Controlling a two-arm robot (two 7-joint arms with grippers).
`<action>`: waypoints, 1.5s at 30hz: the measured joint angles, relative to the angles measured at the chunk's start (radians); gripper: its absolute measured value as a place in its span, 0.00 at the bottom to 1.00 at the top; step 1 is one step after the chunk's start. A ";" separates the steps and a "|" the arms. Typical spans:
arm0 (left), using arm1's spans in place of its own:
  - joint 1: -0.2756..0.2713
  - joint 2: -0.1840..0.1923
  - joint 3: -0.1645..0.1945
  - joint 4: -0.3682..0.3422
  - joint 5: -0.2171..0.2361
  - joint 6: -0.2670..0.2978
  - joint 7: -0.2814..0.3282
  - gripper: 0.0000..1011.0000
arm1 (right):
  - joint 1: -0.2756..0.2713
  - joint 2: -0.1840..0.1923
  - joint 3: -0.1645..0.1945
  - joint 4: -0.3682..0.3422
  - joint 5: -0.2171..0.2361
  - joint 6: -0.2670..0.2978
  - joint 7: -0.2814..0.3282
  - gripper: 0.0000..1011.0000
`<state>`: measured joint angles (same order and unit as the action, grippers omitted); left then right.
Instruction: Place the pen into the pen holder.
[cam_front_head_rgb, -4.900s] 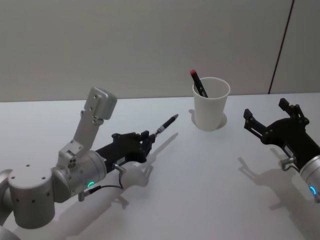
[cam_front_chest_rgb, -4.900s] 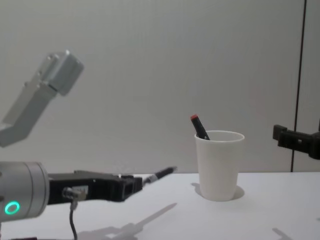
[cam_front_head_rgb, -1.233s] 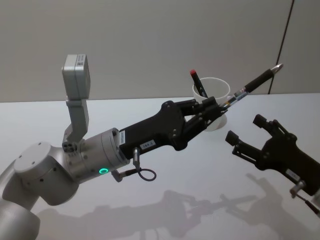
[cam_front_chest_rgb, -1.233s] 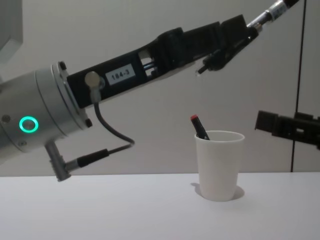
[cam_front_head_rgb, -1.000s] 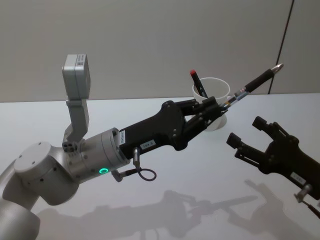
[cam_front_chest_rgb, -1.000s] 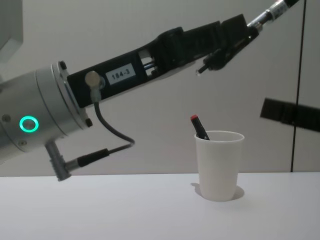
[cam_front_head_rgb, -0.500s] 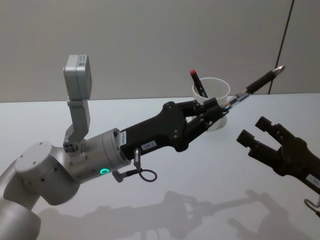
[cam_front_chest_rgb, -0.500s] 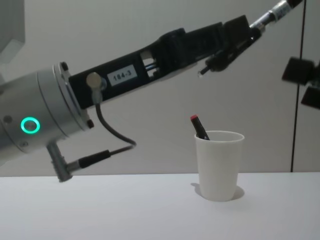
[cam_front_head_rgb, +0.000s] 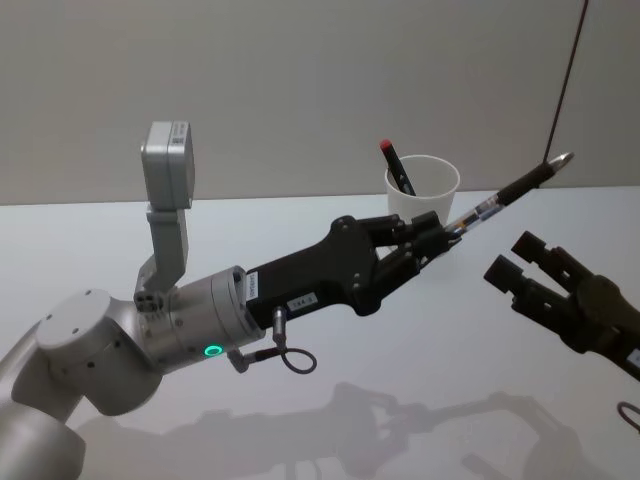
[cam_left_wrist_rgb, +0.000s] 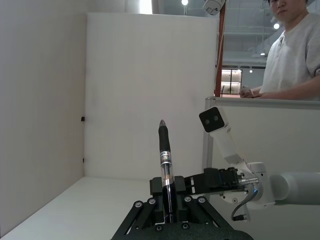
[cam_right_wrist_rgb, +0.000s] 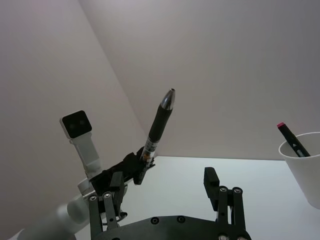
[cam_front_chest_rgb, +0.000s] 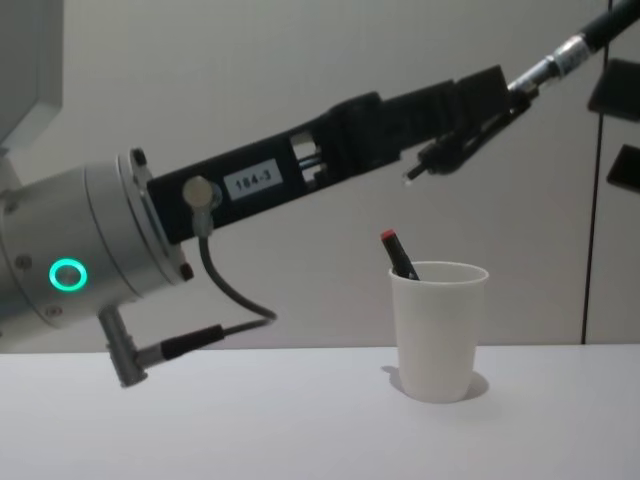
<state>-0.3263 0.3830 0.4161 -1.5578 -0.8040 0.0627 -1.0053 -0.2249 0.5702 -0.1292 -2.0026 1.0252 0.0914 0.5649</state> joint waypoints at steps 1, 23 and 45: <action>0.000 0.000 0.001 0.002 0.001 -0.001 0.000 0.14 | 0.000 0.001 0.000 -0.001 0.004 0.000 0.001 0.99; 0.003 0.003 0.009 0.012 0.009 -0.009 0.004 0.14 | 0.007 -0.020 -0.018 -0.005 0.058 -0.034 -0.024 0.99; 0.003 0.003 0.010 0.014 0.010 -0.010 0.005 0.14 | 0.055 -0.081 -0.056 0.014 0.063 -0.047 -0.067 0.99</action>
<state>-0.3229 0.3862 0.4261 -1.5437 -0.7936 0.0527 -1.0000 -0.1698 0.4888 -0.1852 -1.9891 1.0884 0.0448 0.4981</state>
